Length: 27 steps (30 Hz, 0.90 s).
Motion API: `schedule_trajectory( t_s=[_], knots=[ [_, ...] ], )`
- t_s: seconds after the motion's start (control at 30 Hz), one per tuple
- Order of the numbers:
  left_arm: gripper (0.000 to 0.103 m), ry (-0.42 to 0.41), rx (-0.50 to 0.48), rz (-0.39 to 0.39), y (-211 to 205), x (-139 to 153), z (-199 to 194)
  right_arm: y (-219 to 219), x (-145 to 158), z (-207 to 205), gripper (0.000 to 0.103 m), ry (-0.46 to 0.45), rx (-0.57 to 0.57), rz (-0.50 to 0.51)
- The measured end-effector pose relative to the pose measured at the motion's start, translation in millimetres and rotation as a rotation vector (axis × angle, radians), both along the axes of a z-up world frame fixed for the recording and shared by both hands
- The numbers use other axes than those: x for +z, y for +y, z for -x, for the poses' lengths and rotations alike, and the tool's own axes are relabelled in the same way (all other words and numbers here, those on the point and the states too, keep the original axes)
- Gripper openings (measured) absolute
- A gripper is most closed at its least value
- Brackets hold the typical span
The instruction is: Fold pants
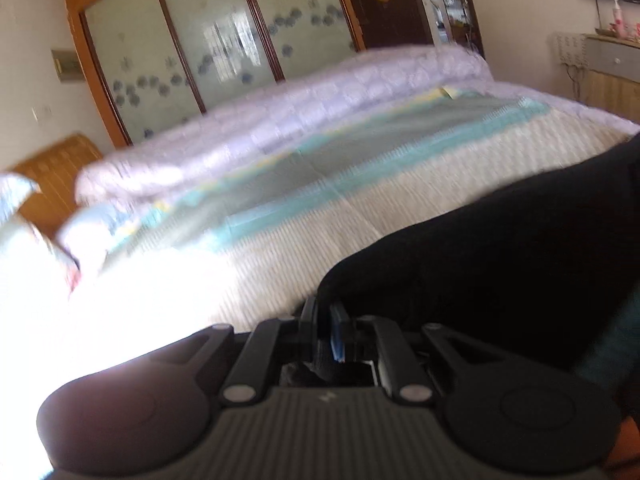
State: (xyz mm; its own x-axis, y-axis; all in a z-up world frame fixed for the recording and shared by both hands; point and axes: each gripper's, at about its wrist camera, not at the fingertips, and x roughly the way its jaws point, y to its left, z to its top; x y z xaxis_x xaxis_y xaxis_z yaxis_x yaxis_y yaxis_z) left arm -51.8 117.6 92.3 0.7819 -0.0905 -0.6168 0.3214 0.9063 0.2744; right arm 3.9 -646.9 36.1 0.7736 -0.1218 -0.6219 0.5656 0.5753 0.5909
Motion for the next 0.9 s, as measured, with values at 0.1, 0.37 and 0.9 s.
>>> schedule_trajectory(
  t_s=[0.1, 0.37, 0.9],
  knots=[
    [0.015, 0.153, 0.033, -0.018, 2, -42, 26, -4, -53, 49, 0.018, 0.162, -0.078, -0.018],
    [0.029, 0.144, 0.188, 0.265, 57, -12, 69, 2, -64, 117, 0.031, 0.074, -0.25, -0.08],
    [0.038, 0.445, 0.505, 1.041, 110, -73, -31, 236, -51, 11, 0.033, -0.007, 0.505, -0.02]
  ],
)
